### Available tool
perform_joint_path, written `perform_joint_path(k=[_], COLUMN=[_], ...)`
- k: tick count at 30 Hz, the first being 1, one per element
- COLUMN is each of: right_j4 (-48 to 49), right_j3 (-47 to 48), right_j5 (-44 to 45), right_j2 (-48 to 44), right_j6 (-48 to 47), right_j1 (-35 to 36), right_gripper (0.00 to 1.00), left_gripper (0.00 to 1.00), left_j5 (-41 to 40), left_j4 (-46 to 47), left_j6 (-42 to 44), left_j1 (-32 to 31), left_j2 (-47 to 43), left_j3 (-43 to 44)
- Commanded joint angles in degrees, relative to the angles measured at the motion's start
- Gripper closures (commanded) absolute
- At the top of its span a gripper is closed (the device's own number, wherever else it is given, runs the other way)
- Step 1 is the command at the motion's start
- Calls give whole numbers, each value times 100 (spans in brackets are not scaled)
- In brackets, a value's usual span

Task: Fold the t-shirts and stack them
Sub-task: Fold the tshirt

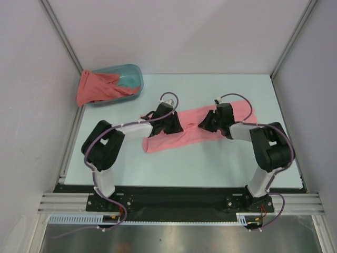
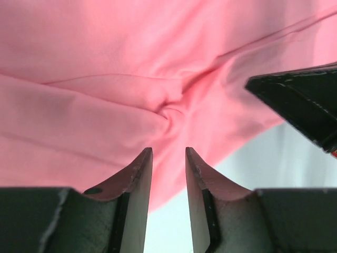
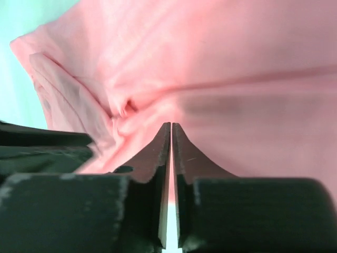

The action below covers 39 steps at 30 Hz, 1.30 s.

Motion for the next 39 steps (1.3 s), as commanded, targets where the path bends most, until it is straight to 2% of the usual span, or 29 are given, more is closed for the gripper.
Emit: perform_joint_path(k=[1,3,7,11,16,20,25,29,32,35,39], right_j4=[-959,-1163,-1506,-1446,-1173,-1155,-1751,-2384,-2719,-2772,-3000], right_j3=[-205,-372,-522,-522,-425,-259,-65,251,401,357,339], right_j5=[412,509,580,448,281,290,912,1667,1757,1669,1879], right_j2=[-1052,-1500,-1818,-1696,-1187,-869,-738,-273,-96,-209,-963], right_j6=[-624,-731,-1039,-1363,-1303,-1198,-935,-539,-485,-625,-880], right_j1=[-285,-566,-1260,-1963,-2657,-2861,-3010,-3431,-3703,-3696,-3346], right_gripper=[90,81,74,73,79,79,77,73,69,68,64], left_gripper=[63,62,60,58,58,58,59,59,59,59,57], left_j5=[-617,-661,-942,-1013,-1039,-907,-723,-723,-758,-810,-1003], left_j4=[-384,-428,-314,-85,204,380,539,460,390,250,-110], left_j6=[418,410,138,58,49,49,41,41,58,137,199], left_j1=[-78,-131,-139,-78,54,422,879,1003,1030,1030,1021], left_j2=[-990,-1421,-2036,-2336,-2179,-2002,-2169,-2231,-2336,-2503,-3370], left_j3=[-63,-370,-1344,-2023,-2479,-2770,-3323,-3412,-3403,-3369,-3412])
